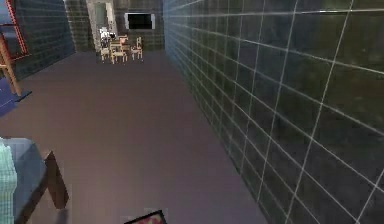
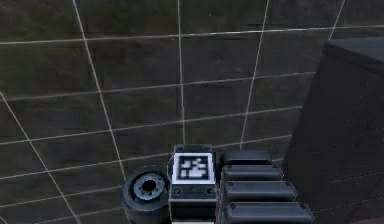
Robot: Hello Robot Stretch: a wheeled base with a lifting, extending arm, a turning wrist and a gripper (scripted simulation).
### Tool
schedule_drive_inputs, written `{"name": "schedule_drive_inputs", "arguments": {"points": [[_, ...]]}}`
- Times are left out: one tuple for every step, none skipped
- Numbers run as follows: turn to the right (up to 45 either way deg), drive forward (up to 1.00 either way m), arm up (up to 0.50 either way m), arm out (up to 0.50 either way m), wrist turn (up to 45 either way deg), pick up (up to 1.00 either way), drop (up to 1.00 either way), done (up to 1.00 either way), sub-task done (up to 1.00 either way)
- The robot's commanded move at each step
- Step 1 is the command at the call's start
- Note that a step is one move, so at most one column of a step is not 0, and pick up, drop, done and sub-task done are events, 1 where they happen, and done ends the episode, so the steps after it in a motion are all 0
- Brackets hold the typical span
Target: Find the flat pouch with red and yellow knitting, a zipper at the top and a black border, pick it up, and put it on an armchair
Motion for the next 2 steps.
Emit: {"name": "schedule_drive_inputs", "arguments": {"points": [[0.0,0.05,0.0,0.0,0.0,0.0,0.0,0.0,0.0],[-27.0,0.0,0.0,0.0,0.0,0.0,0.0,0.0,0.0]]}}
